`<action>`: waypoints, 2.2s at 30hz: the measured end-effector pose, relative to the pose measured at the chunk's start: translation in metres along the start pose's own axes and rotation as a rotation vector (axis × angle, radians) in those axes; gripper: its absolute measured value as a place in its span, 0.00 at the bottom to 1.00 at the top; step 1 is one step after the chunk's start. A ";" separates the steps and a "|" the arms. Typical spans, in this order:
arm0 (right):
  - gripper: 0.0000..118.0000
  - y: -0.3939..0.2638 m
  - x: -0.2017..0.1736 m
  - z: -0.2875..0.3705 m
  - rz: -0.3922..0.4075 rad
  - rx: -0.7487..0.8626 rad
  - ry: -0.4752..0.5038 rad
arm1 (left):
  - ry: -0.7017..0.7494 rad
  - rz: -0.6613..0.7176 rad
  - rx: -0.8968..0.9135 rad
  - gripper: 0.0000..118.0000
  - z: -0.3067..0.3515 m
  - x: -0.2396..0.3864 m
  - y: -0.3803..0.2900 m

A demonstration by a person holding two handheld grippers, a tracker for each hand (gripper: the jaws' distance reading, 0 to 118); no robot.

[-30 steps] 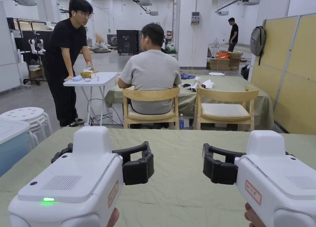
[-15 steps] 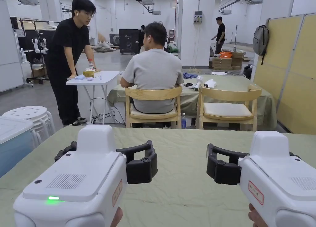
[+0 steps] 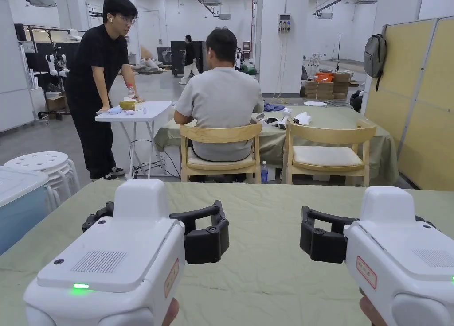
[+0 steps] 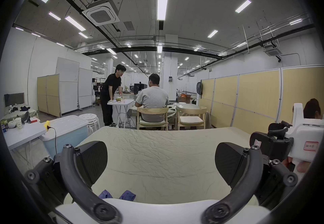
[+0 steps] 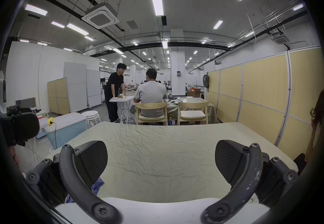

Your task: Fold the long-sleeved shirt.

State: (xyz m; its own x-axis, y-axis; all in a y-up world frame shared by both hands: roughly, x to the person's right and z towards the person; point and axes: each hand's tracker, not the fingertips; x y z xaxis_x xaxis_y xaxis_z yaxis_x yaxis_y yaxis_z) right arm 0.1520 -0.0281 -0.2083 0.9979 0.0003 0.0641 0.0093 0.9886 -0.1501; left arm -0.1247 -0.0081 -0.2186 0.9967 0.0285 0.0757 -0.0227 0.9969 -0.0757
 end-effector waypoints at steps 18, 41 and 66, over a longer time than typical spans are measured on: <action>0.82 0.001 0.002 0.006 -0.047 0.010 0.044 | -0.005 0.002 0.004 0.72 0.002 0.004 -0.003; 0.04 -0.009 -0.247 0.012 0.025 -0.026 0.749 | 0.622 0.087 -0.094 0.03 0.105 -0.204 -0.027; 0.04 -0.119 -0.076 -0.040 0.027 -0.396 0.384 | 0.278 0.297 -0.769 0.16 -0.151 -0.187 -0.247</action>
State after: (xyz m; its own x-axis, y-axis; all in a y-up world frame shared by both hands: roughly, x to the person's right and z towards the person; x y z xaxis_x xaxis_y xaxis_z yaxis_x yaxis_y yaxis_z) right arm 0.0771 -0.1518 -0.2345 0.9489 -0.1035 -0.2980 -0.0672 0.8567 -0.5115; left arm -0.2938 -0.2711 -0.3644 0.9429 0.1605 -0.2919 -0.3263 0.6213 -0.7124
